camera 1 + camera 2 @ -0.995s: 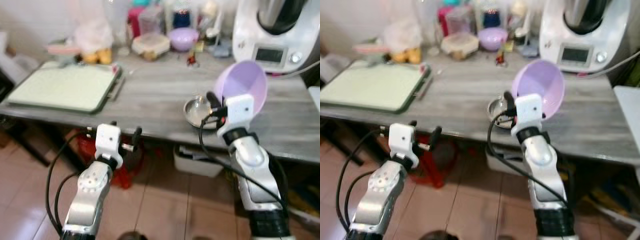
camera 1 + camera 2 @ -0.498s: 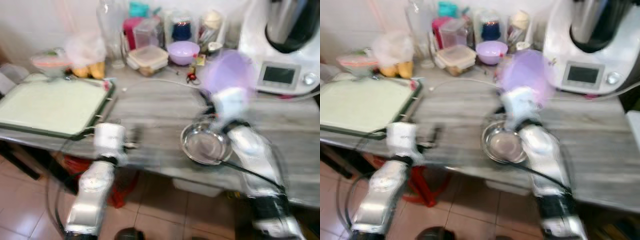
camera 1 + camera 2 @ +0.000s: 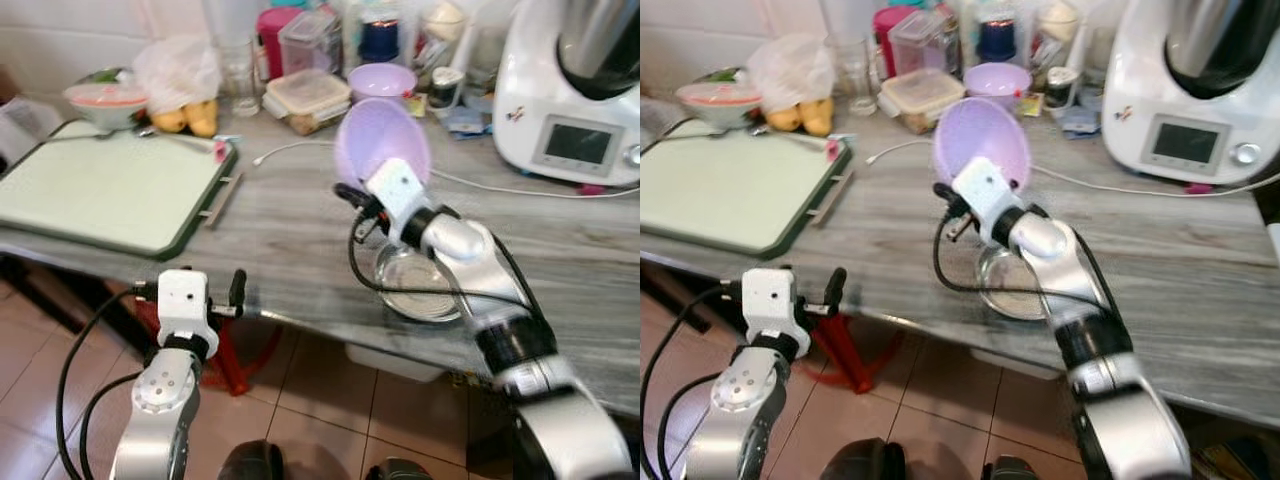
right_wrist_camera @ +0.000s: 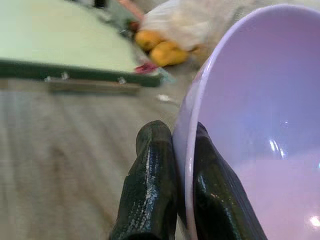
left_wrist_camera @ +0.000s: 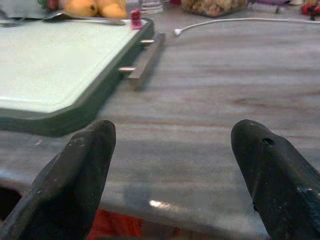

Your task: Setting the table

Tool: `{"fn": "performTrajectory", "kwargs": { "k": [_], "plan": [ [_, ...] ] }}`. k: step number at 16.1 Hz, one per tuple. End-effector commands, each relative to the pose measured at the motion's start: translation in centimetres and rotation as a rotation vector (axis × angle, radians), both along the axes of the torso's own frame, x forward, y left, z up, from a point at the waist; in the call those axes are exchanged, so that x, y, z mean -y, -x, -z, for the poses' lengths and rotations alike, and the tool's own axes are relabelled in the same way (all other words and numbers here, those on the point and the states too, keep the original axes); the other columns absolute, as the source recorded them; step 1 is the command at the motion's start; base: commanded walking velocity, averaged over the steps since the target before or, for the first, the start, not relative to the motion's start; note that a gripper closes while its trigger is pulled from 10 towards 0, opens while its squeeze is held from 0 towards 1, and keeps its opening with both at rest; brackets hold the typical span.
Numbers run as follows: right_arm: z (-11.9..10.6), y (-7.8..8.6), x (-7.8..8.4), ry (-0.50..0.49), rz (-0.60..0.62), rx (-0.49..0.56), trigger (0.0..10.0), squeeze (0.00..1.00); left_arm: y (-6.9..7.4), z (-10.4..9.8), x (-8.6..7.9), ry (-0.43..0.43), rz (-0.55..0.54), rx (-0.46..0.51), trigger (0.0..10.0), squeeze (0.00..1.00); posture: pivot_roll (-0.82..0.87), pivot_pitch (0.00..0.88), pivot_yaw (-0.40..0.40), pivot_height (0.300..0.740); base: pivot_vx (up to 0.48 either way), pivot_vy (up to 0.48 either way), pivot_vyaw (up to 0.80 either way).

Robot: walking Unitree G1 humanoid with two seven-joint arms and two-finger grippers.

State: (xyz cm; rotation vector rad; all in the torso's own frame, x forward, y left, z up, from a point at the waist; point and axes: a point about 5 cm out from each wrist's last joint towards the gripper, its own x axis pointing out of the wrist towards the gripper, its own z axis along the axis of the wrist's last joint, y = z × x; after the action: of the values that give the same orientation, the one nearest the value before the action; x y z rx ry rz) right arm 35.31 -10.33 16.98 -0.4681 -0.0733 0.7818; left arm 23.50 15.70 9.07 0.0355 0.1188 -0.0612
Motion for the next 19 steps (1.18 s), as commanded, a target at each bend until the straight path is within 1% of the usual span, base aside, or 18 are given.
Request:
{"fn": "performTrajectory", "kwargs": {
  "k": [1,2,3,5,7,10,11,12,15,16,18,19],
  "plan": [
    [0.3,-0.4,0.0,0.053,-0.022,-0.028,10.0,0.00,0.1,-0.2,-0.2,-0.012,0.002,-0.002,10.0,0.00,0.07,0.102,0.041,0.740,0.000,0.000,0.00],
    [0.7,-0.8,0.1,0.086,-0.011,-0.061,10.0,0.00,0.2,-0.4,-0.3,-0.015,0.003,-0.001,10.0,0.00,0.07,0.102,0.043,0.740,0.000,0.000,0.00],
    [0.9,-0.9,0.1,0.105,-0.014,-0.071,10.0,0.00,0.2,-0.4,-0.3,-0.016,0.002,-0.002,10.0,0.00,0.07,0.102,0.043,0.740,0.000,0.000,0.00],
    [1.6,-0.9,0.5,0.120,-0.010,-0.115,10.0,0.00,0.3,-0.4,-0.5,-0.019,0.003,-0.006,10.0,0.00,0.08,0.100,0.045,0.740,0.000,0.000,0.00],
    [2.4,-0.5,0.6,0.143,-0.068,-0.159,10.0,0.00,0.3,-0.5,-0.4,-0.020,0.012,-0.014,10.0,0.00,0.07,0.099,0.049,0.740,0.000,0.000,0.00],
    [3.0,-0.1,0.8,0.182,-0.114,-0.198,10.0,0.00,0.3,-0.5,-0.2,-0.023,0.028,-0.014,10.0,0.00,0.07,0.096,0.050,0.740,0.000,0.000,0.00],
    [3.0,0.0,1.0,0.196,-0.118,-0.202,10.0,0.60,0.3,-0.5,-0.2,-0.021,0.029,-0.016,10.0,0.00,0.07,0.095,0.050,0.740,0.000,0.000,0.00],
    [2.9,0.0,1.3,0.207,-0.117,-0.204,10.0,1.00,0.2,-0.4,-0.1,-0.019,0.030,-0.020,10.0,0.00,0.06,0.093,0.049,0.740,0.000,0.000,0.00],
    [2.6,0.1,1.9,0.248,-0.129,-0.217,10.0,1.00,0.2,-0.3,0.0,-0.015,0.035,-0.028,10.0,0.00,0.06,0.093,0.049,0.740,0.000,0.000,0.00],
    [2.4,0.3,2.1,0.272,-0.152,-0.224,10.0,1.00,0.2,-0.2,0.0,-0.014,0.037,-0.033,10.0,0.00,0.05,0.093,0.049,0.740,0.000,0.000,0.00],
    [2.2,0.4,2.1,0.280,-0.168,-0.226,10.0,1.00,0.2,-0.2,0.1,-0.014,0.039,-0.035,10.0,0.00,0.05,0.091,0.049,0.740,0.000,0.000,0.00],
    [2.0,0.5,2.2,0.304,-0.182,-0.220,10.0,1.00,0.1,-0.1,0.2,-0.013,0.042,-0.037,10.0,0.00,0.05,0.089,0.048,0.740,0.000,0.000,0.00]
  ]
}}
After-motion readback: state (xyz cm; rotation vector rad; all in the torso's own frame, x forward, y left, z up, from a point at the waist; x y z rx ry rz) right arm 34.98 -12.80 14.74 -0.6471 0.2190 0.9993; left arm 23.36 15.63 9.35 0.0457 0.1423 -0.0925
